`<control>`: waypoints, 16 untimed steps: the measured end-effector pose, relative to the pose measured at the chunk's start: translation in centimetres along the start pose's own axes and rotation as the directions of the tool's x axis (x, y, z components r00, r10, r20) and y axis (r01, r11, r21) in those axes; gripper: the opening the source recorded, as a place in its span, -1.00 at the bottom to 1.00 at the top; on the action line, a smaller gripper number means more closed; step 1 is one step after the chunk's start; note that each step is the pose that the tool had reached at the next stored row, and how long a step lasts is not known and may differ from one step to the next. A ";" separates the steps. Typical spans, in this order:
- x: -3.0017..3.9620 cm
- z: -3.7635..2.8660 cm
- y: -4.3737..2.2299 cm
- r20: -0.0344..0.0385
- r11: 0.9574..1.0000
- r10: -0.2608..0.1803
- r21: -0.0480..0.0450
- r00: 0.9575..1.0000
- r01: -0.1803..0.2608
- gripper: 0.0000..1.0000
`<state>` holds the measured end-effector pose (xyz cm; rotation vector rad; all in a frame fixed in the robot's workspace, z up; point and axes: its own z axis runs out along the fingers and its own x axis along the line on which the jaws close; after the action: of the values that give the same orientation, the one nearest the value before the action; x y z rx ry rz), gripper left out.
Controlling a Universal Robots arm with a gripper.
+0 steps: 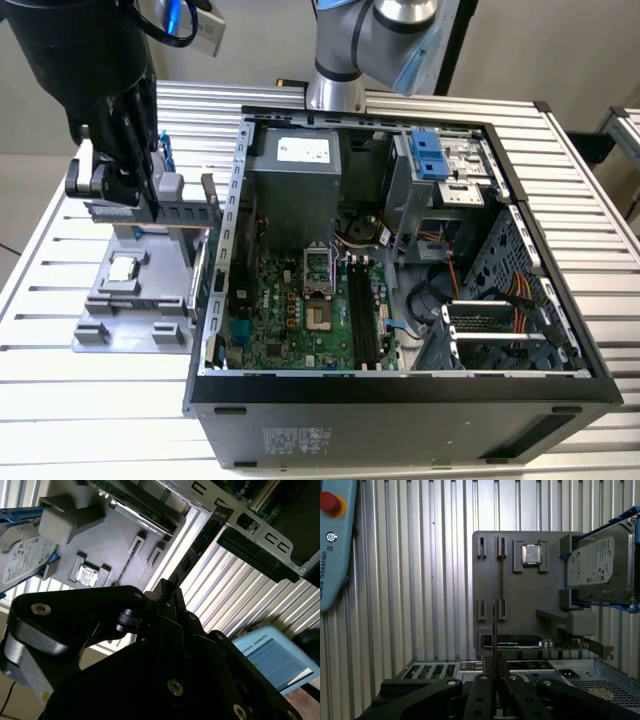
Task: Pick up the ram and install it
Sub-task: 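Pick up the ram and move it above insertion slot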
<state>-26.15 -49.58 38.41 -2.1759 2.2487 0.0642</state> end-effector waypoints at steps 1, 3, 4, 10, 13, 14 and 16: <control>0.00 0.00 -0.05 0.000 1.000 0.000 0.000 1.000 0.000 -1.00; -0.01 -0.01 -0.20 0.000 1.000 0.000 0.000 1.000 0.000 -1.00; -0.01 0.00 -0.28 0.000 1.000 0.000 0.000 1.000 0.000 -1.00; -0.02 -0.01 -0.55 0.000 1.000 0.000 0.000 1.000 0.000 -1.00; -0.02 -0.01 -0.62 0.000 1.000 0.000 0.000 1.000 0.000 -1.00; -0.03 -0.02 -0.69 0.000 1.000 0.000 0.000 1.000 0.000 -1.00; -0.04 -0.01 -0.83 0.000 1.000 0.000 0.000 1.000 0.000 -1.00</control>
<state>-25.32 -49.58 38.41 -2.1759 2.2486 0.0642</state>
